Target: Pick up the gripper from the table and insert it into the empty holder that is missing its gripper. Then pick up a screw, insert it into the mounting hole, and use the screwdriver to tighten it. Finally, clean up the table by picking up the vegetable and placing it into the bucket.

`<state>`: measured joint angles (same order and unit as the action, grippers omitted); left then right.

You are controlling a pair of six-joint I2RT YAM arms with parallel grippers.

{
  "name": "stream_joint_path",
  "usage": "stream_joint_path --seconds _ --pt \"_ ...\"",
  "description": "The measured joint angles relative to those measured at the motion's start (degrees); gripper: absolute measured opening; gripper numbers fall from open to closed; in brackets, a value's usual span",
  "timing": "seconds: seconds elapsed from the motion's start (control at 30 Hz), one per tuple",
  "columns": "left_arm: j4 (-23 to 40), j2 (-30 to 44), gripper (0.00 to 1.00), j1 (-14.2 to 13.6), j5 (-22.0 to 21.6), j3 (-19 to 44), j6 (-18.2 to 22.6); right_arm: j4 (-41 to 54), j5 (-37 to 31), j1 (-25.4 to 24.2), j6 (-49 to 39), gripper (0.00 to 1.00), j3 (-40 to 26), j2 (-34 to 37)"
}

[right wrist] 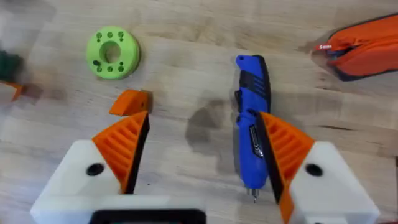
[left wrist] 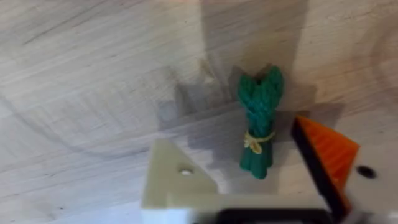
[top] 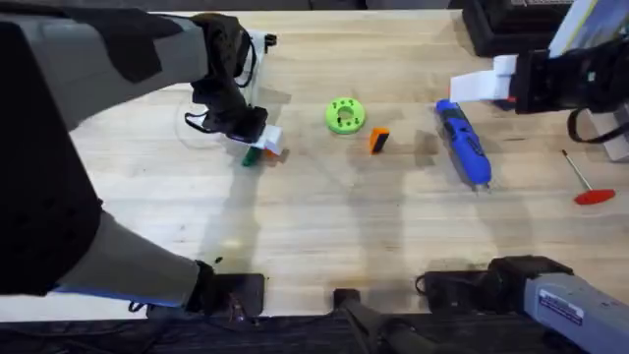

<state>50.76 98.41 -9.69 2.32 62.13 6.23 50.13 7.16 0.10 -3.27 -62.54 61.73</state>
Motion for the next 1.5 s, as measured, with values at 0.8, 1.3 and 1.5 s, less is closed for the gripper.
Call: stream_joint_path --seconds 0.8,1.3,1.5 --pt "4.7 -6.1 0.003 0.1 0.5 3.9 -0.3 0.0 0.0 0.0 0.0 0.980 0.0 0.0" --pt "8.2 -36.9 0.003 0.1 -1.3 10.8 -0.7 0.0 0.0 0.0 0.0 0.980 0.0 0.0" --pt "8.3 -42.0 0.478 0.1 -1.8 10.8 -0.7 0.0 0.0 0.0 0.0 0.979 0.0 0.0"
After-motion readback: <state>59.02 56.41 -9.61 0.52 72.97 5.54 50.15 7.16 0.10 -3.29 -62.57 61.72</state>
